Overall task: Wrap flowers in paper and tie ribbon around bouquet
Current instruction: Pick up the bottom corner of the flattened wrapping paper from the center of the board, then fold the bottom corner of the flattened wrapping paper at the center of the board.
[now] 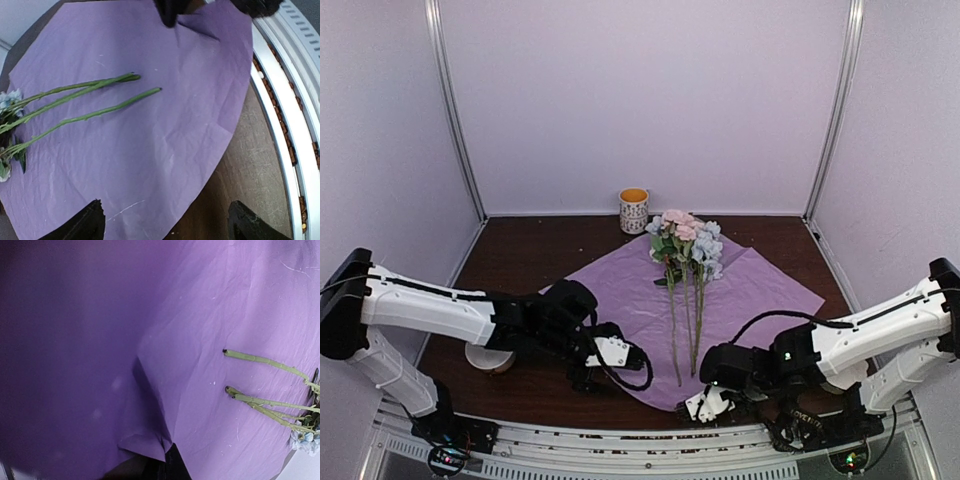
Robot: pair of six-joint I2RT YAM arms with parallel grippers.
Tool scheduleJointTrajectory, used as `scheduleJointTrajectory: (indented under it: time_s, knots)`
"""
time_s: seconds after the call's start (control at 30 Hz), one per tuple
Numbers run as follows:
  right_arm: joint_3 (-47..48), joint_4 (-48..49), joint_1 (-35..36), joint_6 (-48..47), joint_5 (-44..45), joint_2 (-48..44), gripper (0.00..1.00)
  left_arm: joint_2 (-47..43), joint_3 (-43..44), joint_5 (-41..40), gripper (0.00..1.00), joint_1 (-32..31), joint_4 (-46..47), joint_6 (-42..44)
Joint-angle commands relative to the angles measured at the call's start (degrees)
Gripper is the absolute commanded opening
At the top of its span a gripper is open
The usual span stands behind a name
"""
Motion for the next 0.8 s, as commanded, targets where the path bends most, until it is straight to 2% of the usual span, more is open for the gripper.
scheduleJointTrajectory:
  time_s: [0.0, 0.1, 0.3, 0.5, 0.67, 0.73, 0.77]
  knots:
    - [1.11, -1.36, -2.00, 1.64, -3.82, -2.12, 0.00, 6.14, 4.79, -2.14, 0.88, -2.39, -2.04, 10.20]
    - [1.95, -2.74, -4.08, 2.57, -5.09, -3.01, 0.00, 9.25, 7.48, -1.33, 0.88, -2.89, -4.40, 10.69]
    - [2.66, -2.48, -6.96, 2.88, -7.75, -2.70, 0.00, 12.55, 7.89, 0.32, 0.88, -4.29, -2.20, 10.58]
    - [4.08, -2.74, -8.95, 3.90, -8.14, -1.00, 0.00, 15.28, 7.71, 1.70, 0.75, -4.29, 2.54, 6.07]
    - [5.29, -4.24, -10.56, 5.71, -9.07, -0.89, 0.00, 16.49, 8.63, 4.43, 0.73, -4.31, 3.20, 5.24]
    - [5.26, -4.34, -11.43, 6.02, -10.09, -1.26, 0.00, 17.19, 9.08, 4.86, 0.67, -4.32, 4.15, 4.10]
    - [5.18, -4.14, -11.74, 6.22, -10.37, -1.40, 0.00, 17.32, 9.06, 4.73, 0.61, -4.30, 4.60, 3.59]
